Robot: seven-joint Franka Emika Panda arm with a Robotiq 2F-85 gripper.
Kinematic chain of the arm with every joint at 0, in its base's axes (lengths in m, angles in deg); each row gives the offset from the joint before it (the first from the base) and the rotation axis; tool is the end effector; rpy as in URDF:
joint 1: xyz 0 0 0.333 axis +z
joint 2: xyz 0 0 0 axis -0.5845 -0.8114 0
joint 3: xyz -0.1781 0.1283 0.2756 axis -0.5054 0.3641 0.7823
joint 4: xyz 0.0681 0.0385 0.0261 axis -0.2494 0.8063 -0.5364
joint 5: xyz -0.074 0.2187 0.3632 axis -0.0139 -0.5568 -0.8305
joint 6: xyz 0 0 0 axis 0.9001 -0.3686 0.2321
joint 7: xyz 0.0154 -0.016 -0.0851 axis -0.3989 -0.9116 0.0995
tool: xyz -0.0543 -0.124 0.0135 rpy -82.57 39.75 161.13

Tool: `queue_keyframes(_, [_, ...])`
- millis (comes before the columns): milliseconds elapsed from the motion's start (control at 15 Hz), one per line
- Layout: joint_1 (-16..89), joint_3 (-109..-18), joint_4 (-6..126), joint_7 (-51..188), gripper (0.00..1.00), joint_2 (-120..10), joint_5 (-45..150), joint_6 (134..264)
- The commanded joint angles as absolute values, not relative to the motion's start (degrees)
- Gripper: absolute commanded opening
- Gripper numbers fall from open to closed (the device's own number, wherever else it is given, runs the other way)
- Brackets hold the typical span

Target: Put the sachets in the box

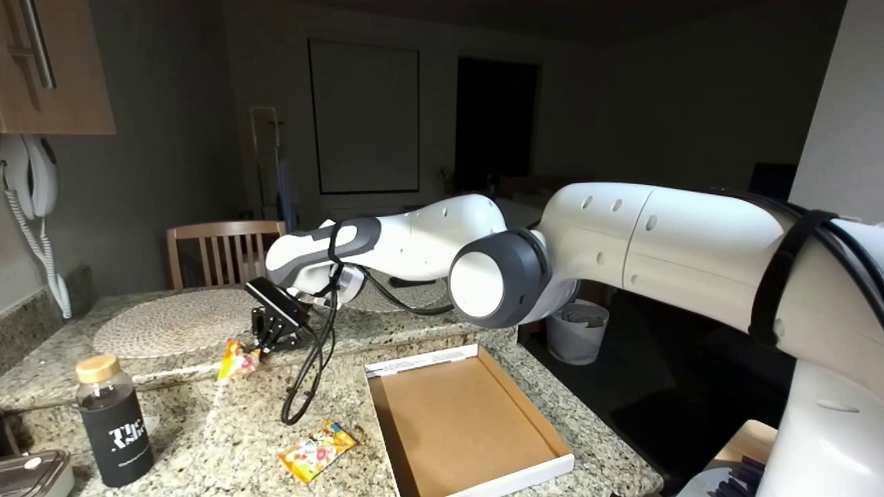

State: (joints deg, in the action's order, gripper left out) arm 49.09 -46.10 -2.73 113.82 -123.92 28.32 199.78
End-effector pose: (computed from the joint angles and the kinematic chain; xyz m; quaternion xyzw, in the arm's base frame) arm 0.8611 0.2929 0.0924 -0.8580 0.4107 0.0048 0.3084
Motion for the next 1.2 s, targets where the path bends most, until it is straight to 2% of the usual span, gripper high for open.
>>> queue_keyframes(0, [48.99,-43.75,-2.4,114.51,0.04,-123.92,24.9,208.33])
queue_keyframes(400, [48.36,-36.7,-2.41,107.4,0.04,-123.69,20.04,221.03])
queue_keyframes(733, [48.13,-34.74,-1.18,109.4,0.04,-121.78,19.86,222.24])
queue_keyframes(1133, [48.31,-36.85,0.56,111.95,0.05,-118.85,21.37,221.06])
